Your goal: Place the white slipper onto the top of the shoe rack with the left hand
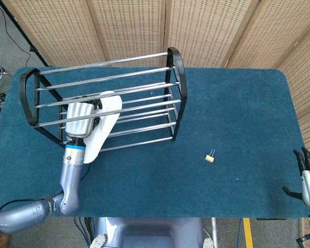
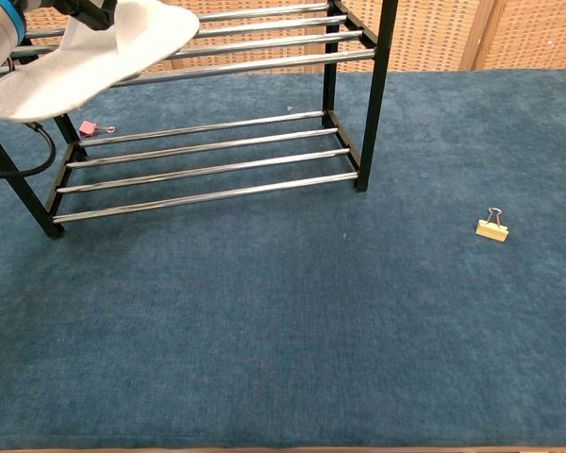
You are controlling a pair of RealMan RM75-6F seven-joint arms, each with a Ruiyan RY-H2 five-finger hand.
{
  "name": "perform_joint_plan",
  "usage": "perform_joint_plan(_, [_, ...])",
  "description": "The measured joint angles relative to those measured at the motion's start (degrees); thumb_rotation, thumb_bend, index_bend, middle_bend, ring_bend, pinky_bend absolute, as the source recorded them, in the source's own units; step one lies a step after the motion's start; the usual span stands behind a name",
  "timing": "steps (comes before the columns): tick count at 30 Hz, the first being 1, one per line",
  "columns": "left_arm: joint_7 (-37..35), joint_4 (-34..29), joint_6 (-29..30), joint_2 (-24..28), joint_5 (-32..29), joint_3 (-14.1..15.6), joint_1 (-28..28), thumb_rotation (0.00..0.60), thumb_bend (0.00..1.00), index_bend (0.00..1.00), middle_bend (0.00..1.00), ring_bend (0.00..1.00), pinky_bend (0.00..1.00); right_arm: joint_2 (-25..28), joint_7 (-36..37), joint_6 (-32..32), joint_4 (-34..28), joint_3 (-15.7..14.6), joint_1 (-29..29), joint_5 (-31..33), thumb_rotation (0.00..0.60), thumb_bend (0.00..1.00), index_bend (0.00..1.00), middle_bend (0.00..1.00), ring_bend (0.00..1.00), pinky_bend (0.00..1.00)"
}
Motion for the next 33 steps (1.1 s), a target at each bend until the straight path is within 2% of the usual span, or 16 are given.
perform_joint_plan(7, [1.8, 2.1, -0.1, 0.0, -3.0, -0.9, -2.2, 0.600, 0.49, 0.73, 0.60, 0.47, 0.53, 0.1, 0.5, -0.4, 0.1, 0.1, 0.1, 0.4, 0.600, 0.00, 0.00, 0.00, 0.00, 0.00])
perform_joint_plan(21, [0.8, 8.2, -0.9, -1.1, -6.5, -0.7, -5.1, 0.600, 0.49, 0.73, 0.60, 0.47, 0.53, 0.6, 1.4, -0.5, 0.1, 0.3, 0.1, 0.7, 0.600, 0.00, 0.00, 0.00, 0.00, 0.00])
perform_joint_plan(25, [2.4, 9.2, 0.1, -2.2, -9.5, -1.5, -5.7, 0.600, 0.48, 0.73, 0.60, 0.47, 0.53, 0.7, 1.8, -0.7, 0.2, 0.3, 0.1, 0.8, 0.600, 0.00, 0.00, 0.00, 0.00, 0.00])
perform_joint_plan(30, [2.6, 9.7, 1.1, -2.7, -10.8, -1.7, -6.2, 0.600, 0.46, 0.67, 0.54, 0.40, 0.53, 0.8, 2.0, -0.8, 0.1, 0.3, 0.2, 0.7, 0.600, 0.00, 0.00, 0.00, 0.00, 0.00])
perform_joint_plan(33, [1.8, 9.5, 1.8, -2.6, -10.2, -1.1, -6.2, 0.600, 0.44, 0.59, 0.45, 0.32, 0.53, 0.9, 2.1, -0.8, 0.1, 0.3, 0.1, 0.7, 0.600, 0.00, 0.00, 0.00, 0.00, 0.00])
